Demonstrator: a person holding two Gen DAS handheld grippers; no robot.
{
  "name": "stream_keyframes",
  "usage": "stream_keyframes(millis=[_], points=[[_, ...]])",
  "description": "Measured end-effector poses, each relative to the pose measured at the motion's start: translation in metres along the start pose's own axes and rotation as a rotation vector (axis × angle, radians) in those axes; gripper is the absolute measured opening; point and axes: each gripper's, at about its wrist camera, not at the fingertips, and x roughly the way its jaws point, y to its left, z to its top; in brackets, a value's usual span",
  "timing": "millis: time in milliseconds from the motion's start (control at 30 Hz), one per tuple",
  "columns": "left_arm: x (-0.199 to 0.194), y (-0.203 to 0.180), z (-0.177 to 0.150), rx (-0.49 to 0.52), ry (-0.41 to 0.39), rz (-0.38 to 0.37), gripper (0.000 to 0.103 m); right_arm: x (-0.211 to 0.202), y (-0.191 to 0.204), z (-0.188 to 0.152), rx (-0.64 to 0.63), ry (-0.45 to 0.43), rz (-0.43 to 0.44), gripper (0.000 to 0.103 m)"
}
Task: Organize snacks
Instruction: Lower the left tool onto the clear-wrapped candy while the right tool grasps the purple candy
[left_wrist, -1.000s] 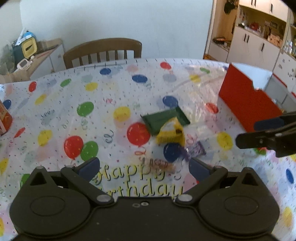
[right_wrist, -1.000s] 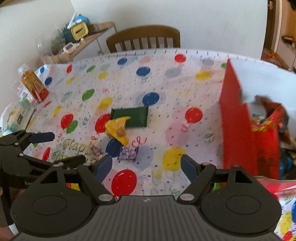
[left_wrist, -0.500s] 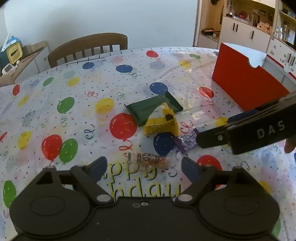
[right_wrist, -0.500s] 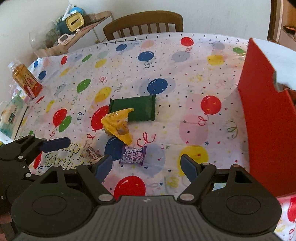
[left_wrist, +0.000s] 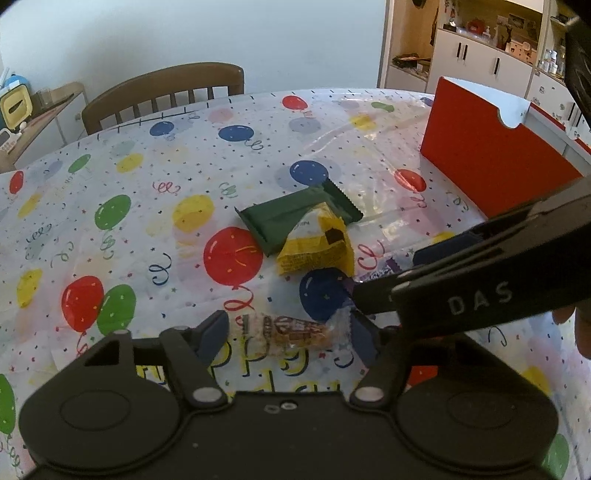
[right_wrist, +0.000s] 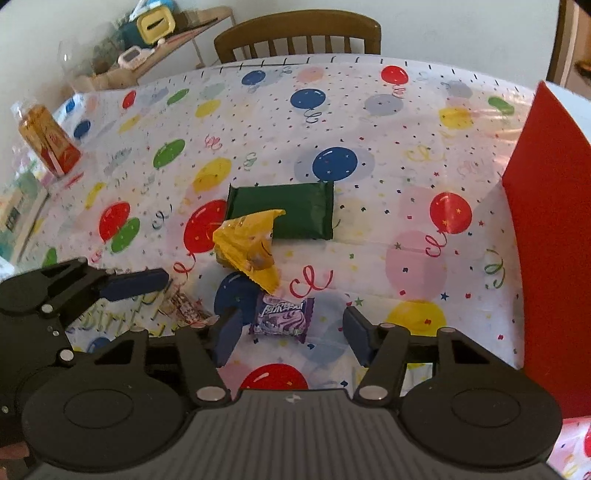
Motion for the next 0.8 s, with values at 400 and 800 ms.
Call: stream_keyframes(millis=[400, 800], points=[[-0.003, 0.005, 0.001, -0.028, -0.006, -0.012, 0.048, 0.001, 0.004, 0.0, -0.011, 0.004, -0.032, 0.027], [-0.01, 0.01, 0.001, -0.069, 0.006, -0.004, 0.039, -0.016, -0.002, -0.005, 0.016, -0.022, -0.012, 0.023]])
